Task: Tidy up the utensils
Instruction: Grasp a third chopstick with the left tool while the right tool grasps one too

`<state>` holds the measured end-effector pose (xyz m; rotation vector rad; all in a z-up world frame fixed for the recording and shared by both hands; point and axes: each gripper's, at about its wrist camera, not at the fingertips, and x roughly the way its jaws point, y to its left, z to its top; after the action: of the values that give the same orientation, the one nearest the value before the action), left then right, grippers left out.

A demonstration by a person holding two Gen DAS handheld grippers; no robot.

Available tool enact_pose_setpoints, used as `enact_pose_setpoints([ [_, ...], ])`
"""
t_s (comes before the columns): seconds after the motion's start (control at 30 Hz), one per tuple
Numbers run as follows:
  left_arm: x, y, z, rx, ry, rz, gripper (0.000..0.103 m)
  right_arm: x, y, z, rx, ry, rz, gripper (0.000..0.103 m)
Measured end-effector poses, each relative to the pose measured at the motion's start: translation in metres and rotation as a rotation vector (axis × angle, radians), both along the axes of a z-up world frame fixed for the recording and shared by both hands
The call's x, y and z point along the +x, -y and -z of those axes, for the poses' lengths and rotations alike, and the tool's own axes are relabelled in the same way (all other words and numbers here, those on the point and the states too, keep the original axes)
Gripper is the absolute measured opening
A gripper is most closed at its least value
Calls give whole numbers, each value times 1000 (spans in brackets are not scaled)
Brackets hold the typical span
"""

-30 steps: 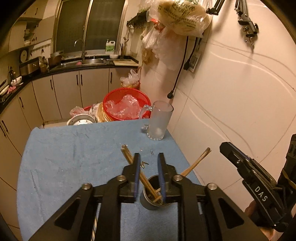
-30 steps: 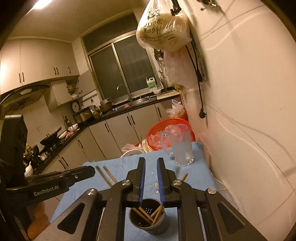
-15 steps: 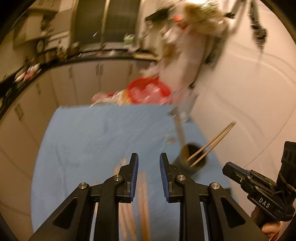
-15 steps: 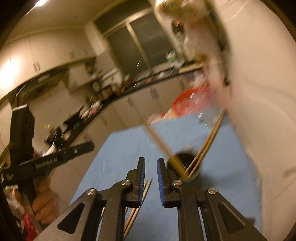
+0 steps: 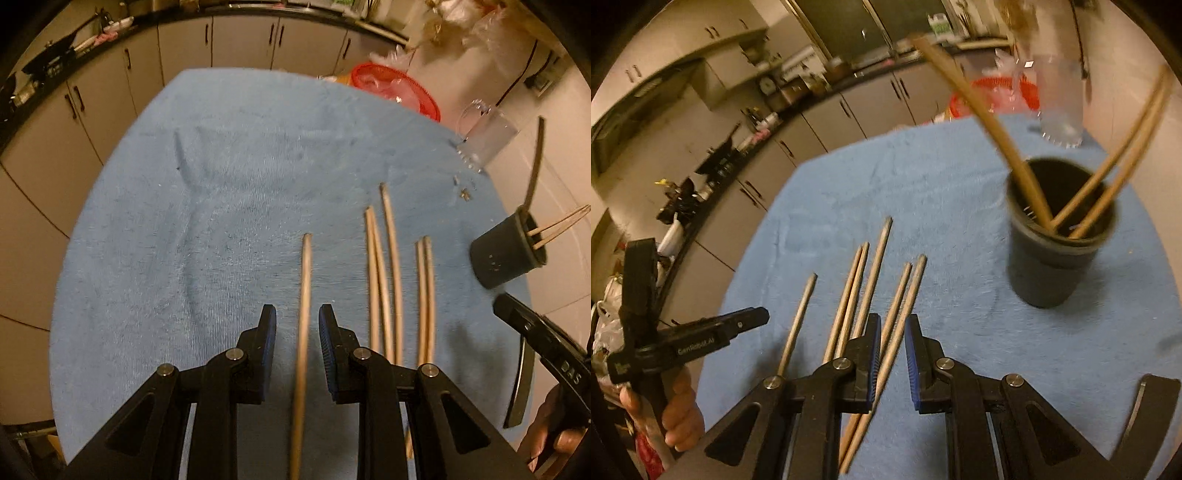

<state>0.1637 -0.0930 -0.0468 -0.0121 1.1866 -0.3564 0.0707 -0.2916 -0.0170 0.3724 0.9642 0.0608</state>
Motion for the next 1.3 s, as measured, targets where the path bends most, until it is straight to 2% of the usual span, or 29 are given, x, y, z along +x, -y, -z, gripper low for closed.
enact_pose_setpoints([
  [0.17,15,3,9,-4,-21,1,24,37,-10,15,-67,-67,61,15],
  [0.27,19,5,4,-14,-25,3,24,55,-11,23,-94,-103,87,15],
  [0.53,28,0,8,-18,-45,8,24,86,-17,54,-175,-202,113,15],
  [0.7,36,0,15,-16,-66,-2,27,96,-23,59,-241,-186,95,16],
  [0.8,37,5,17,-28,-79,10,29,95,-30,60,-294,-178,61,12],
  [0.83,38,7,17,-25,-77,11,33,92,-30,59,-295,-177,53,11],
  [0.87,38,10,18,-19,-74,11,36,89,-30,60,-291,-175,48,10],
  [1.13,54,38,30,31,-74,16,35,38,-26,48,-219,-104,33,8],
  [1.2,56,46,30,66,-47,11,29,33,-25,43,-183,-85,30,8],
  [1.27,54,50,31,82,-40,11,9,26,-25,37,-176,-63,30,8],
  [1.3,53,52,33,91,-37,16,8,24,-25,34,-172,-53,29,8],
])
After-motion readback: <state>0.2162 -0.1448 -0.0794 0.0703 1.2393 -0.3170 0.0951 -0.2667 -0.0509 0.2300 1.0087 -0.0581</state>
